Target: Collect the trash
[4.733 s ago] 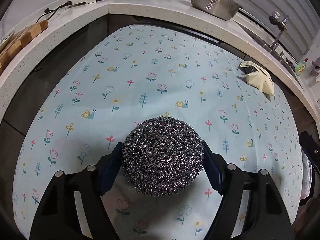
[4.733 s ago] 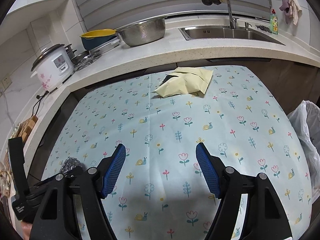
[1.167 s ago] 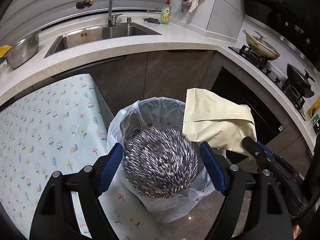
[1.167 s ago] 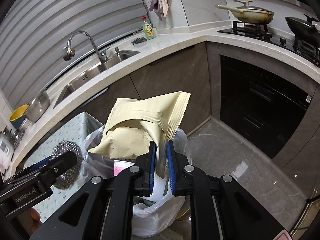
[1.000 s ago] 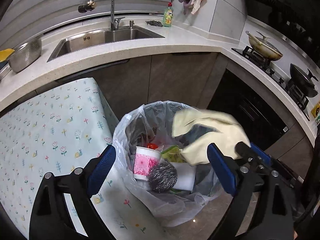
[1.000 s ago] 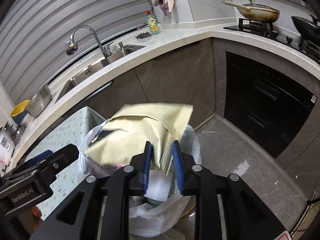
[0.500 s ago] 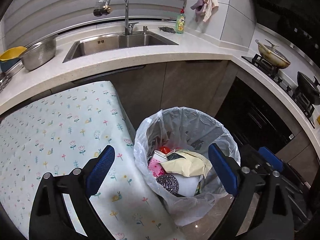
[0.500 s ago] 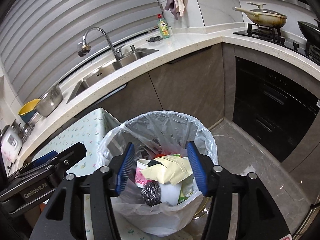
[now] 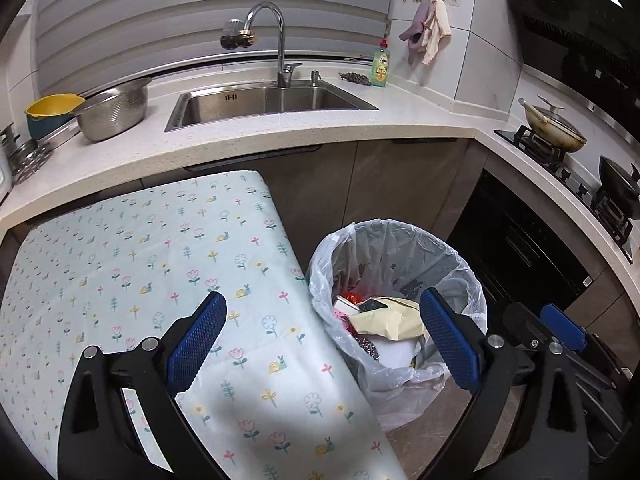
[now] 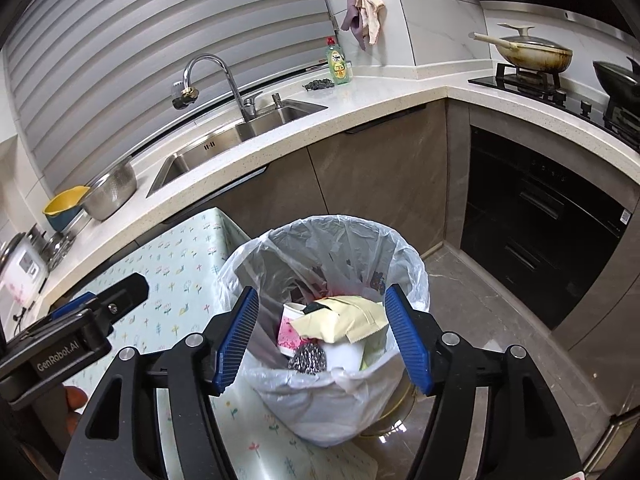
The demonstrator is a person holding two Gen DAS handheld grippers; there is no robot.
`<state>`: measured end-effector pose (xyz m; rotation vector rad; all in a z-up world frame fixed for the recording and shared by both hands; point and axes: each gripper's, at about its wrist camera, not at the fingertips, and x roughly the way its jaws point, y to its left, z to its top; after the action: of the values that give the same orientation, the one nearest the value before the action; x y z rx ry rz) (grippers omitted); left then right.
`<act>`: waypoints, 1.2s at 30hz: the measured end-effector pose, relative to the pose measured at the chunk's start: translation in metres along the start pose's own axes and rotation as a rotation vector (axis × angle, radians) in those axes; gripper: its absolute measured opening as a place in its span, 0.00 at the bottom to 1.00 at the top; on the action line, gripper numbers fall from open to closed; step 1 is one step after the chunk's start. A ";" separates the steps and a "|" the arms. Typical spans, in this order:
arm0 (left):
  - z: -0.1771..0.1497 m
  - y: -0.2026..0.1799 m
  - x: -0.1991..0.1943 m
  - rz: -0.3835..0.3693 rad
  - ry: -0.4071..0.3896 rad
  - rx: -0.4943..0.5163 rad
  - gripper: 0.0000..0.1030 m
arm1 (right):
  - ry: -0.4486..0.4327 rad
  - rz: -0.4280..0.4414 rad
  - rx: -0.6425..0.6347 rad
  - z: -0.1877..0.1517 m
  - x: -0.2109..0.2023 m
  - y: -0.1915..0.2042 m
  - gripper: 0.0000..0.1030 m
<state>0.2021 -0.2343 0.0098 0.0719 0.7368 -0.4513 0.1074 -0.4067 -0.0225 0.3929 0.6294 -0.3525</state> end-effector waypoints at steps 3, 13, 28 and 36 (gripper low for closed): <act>-0.004 0.006 -0.009 0.014 -0.008 -0.002 0.90 | -0.004 -0.003 -0.009 -0.003 -0.007 0.003 0.65; -0.020 0.026 -0.028 0.044 -0.016 -0.022 0.90 | -0.002 -0.002 -0.009 -0.016 -0.025 0.007 0.69; -0.048 0.046 -0.052 0.107 -0.023 -0.029 0.91 | 0.021 -0.016 -0.059 -0.038 -0.041 0.017 0.82; -0.063 0.050 -0.061 0.143 -0.022 -0.015 0.93 | 0.017 -0.036 -0.101 -0.052 -0.051 0.023 0.94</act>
<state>0.1436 -0.1531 -0.0014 0.1046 0.7080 -0.3095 0.0530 -0.3533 -0.0238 0.2881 0.6690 -0.3506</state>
